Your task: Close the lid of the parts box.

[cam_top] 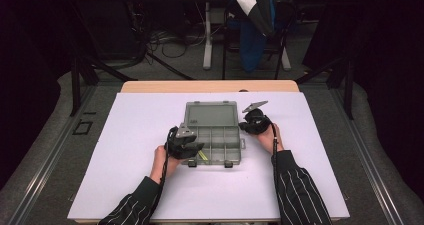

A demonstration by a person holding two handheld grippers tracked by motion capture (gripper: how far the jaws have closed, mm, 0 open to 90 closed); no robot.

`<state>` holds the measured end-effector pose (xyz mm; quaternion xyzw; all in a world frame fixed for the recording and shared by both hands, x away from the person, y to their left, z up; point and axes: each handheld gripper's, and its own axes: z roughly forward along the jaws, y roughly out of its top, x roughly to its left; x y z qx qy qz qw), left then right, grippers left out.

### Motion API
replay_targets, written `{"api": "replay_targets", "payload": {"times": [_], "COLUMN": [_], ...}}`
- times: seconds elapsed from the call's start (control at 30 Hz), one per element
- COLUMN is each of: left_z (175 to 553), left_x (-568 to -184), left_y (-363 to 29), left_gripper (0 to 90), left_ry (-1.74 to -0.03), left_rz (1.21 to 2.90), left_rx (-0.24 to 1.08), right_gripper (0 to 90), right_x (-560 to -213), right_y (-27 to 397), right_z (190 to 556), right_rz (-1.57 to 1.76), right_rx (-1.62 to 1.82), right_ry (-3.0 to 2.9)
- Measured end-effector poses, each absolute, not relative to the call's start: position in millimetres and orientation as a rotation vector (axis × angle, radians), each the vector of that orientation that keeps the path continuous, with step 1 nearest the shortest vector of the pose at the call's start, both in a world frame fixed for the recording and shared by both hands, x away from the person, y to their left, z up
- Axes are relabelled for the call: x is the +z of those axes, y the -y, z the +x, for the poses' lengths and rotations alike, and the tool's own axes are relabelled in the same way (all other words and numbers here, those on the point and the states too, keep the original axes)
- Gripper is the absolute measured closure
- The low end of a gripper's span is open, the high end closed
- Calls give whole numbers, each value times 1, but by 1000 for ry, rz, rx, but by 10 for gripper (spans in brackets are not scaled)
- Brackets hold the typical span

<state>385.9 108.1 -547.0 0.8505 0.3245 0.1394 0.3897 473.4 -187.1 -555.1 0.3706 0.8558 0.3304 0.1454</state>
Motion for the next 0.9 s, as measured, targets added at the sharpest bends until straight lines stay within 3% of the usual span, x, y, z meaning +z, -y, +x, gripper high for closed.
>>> {"api": "replay_targets", "payload": {"times": [0.9], "left_z": [386], "left_x": [-547], "left_y": [-108], "left_gripper": [549], "left_ry": [-826], "left_rz": [2161], "left_rx": [356], "right_gripper": [900], "right_x": [-560], "right_y": [188], "right_z": [483], "right_rz": [1182], "right_rx": [1059], "right_ry": [-2388]}}
